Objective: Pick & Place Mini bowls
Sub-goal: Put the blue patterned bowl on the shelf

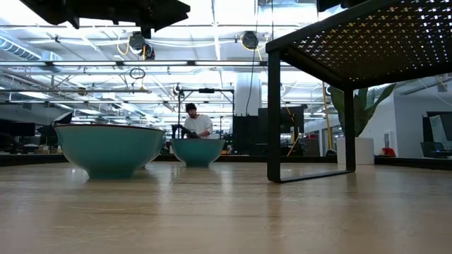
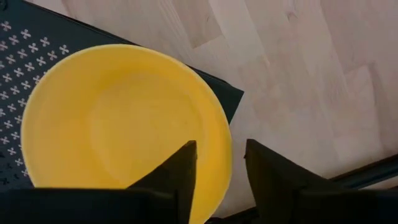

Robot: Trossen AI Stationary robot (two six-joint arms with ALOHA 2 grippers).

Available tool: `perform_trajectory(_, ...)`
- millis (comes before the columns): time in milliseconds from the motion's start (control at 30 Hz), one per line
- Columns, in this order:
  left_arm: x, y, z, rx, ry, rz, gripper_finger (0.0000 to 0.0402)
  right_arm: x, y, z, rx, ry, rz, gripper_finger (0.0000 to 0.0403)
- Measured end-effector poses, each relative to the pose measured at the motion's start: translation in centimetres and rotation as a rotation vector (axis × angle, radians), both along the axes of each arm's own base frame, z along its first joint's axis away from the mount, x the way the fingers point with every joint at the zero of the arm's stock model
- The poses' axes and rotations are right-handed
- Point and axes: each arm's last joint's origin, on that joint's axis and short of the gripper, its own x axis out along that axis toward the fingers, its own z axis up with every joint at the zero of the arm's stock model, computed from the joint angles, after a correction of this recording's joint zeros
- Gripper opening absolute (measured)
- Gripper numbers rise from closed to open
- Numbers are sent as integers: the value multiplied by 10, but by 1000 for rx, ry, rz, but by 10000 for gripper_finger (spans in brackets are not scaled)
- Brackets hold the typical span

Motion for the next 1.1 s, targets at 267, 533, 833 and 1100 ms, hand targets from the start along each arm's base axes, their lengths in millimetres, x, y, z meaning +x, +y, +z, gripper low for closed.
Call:
perform_trajectory(267,0,0,0,0,0,0,132,-20,1,14,8,-71,-41,148)
perform_trajectory(533,0,0,0,0,0,0,131,-36,7,34,0,-274,10,148)
perform_trajectory(833,0,0,0,-6,4,-1,131,-50,21,26,-222,-787,318,148)
perform_trajectory(1100,1,-4,-23,-301,188,-107,131,-58,22,-17,-448,-1204,459,148)
